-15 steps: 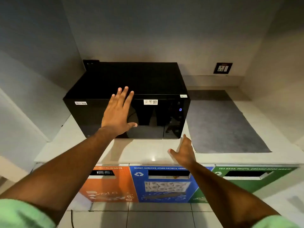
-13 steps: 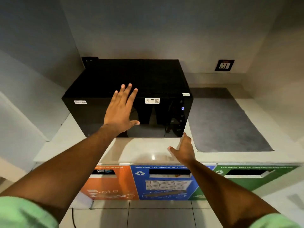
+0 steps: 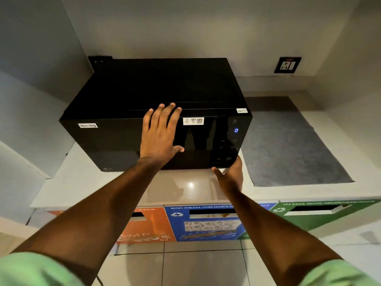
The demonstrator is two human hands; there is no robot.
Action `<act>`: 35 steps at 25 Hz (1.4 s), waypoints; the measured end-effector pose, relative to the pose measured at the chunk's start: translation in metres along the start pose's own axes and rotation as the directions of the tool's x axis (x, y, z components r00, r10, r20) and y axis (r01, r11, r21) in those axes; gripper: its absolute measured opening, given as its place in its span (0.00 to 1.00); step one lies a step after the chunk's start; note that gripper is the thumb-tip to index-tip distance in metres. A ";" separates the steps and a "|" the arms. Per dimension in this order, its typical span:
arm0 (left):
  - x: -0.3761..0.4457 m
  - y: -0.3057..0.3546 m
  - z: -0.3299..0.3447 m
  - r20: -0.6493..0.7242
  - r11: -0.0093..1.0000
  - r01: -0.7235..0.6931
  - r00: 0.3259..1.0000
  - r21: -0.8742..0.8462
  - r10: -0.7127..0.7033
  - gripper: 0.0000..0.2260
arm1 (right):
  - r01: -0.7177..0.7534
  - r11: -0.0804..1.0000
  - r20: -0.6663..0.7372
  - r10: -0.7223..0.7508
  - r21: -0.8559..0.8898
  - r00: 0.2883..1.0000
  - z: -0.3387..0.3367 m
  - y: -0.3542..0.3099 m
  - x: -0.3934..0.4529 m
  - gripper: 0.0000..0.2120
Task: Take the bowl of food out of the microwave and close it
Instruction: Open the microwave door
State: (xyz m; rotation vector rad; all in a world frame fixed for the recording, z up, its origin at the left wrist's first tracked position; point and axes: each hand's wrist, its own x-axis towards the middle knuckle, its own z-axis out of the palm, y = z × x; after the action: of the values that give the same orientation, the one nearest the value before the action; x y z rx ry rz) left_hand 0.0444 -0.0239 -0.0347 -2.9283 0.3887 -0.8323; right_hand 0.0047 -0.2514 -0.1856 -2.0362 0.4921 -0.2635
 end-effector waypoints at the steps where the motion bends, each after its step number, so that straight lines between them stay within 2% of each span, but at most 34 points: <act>1: 0.001 0.000 0.002 -0.021 1.000 0.008 1.000 0.002 -0.008 0.57 | -0.012 1.000 -0.005 0.012 0.003 1.000 0.001 0.000 0.002 0.45; 4: 0.002 0.000 0.005 -0.020 1.000 0.017 1.000 -0.004 -0.017 0.58 | -0.043 0.999 -0.017 0.043 -0.026 0.999 0.004 0.001 0.006 0.44; 17: 0.003 0.005 0.005 -0.020 0.998 0.065 0.998 0.017 -0.064 0.58 | 0.041 0.994 -0.134 -0.055 -0.105 0.990 0.011 -0.007 0.002 0.38; 25: 0.000 0.006 0.005 -0.034 0.998 0.053 0.998 0.032 -0.052 0.57 | -0.064 0.997 -0.218 0.054 -0.042 0.975 0.025 -0.012 0.002 0.36; 28: -0.009 0.004 0.000 -0.016 0.999 0.024 1.000 0.030 -0.023 0.57 | -0.086 0.995 -0.179 0.075 -0.055 0.981 0.024 -0.012 0.007 0.39; 31: -0.015 0.007 -0.006 0.002 0.999 0.033 0.999 0.028 -0.033 0.57 | -0.136 0.987 -0.047 0.140 0.086 0.989 0.015 -0.011 0.009 0.41; 35: -0.018 0.008 -0.010 0.005 0.999 0.036 0.999 0.014 -0.036 0.57 | -0.065 0.991 0.084 0.055 0.118 0.995 -0.001 -0.006 0.006 0.45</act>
State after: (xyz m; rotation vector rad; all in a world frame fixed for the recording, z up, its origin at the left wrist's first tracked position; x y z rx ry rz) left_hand 0.0220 -0.0273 -0.0364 -2.9328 0.3288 -0.8284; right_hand 0.0112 -0.2526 -0.1800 -1.9029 0.4750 -0.1701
